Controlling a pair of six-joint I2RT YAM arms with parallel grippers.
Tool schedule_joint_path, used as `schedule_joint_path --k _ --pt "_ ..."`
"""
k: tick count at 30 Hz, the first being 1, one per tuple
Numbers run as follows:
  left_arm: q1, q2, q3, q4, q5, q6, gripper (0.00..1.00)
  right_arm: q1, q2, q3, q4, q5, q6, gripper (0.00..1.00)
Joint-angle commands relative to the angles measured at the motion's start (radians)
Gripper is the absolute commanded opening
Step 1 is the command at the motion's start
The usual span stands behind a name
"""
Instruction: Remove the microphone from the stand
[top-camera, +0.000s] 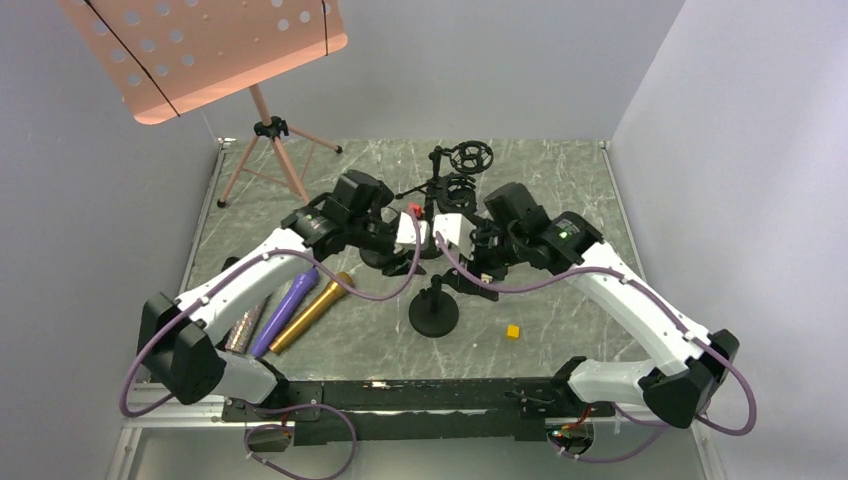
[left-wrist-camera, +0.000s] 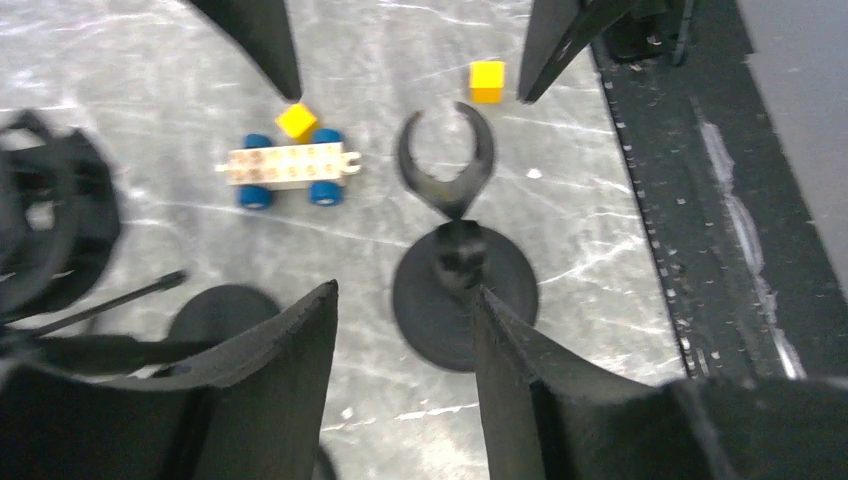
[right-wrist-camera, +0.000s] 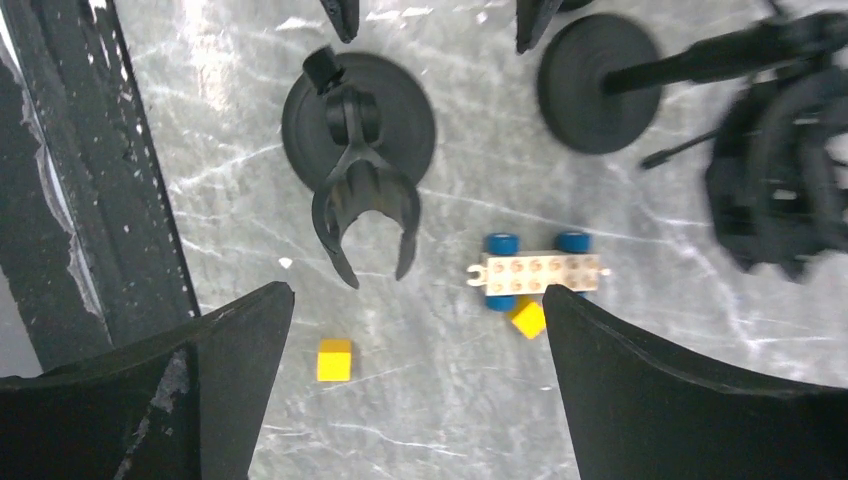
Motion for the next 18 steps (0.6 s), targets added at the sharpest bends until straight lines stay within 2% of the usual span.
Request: schedule_joint_path --k 1,3,6,8,10,11,12,15,18 --pt "0.039 -0.076 0.104 -0.04 -0.093 0.009 0.6 -0.005 -0.06 0.17 -0.036 0.057 0.013 1.0" --pt "0.061 -0.092 0.16 -0.052 -0.109 -0.022 0.63 -0.046 -0.05 0.22 -0.013 0.114 0.148 1.0" --pt "0.099 -0.133 0.206 -0.043 -0.141 -0.098 0.68 -0.197 -0.017 0.309 0.031 0.154 0.387 1.0" --pt "0.142 -0.163 0.234 -0.02 -0.157 -0.208 0.7 -0.225 0.036 0.393 0.026 0.284 0.514 1.0" --pt "0.181 -0.179 0.278 0.001 -0.189 -0.323 0.85 -0.231 0.119 0.527 -0.031 0.447 0.626 1.0" --pt "0.194 -0.18 0.307 0.002 -0.22 -0.365 0.97 -0.234 0.146 0.583 -0.05 0.506 0.663 1.0" --pt "0.202 -0.177 0.331 0.001 -0.248 -0.403 0.99 -0.235 0.165 0.622 -0.058 0.564 0.7 1.0" --pt "0.213 -0.177 0.37 0.007 -0.306 -0.444 0.99 -0.239 0.159 0.619 0.014 0.618 0.709 1.0" --pt "0.214 -0.206 0.295 0.09 -0.322 -0.447 0.99 -0.244 0.179 0.601 0.063 0.677 0.72 1.0"
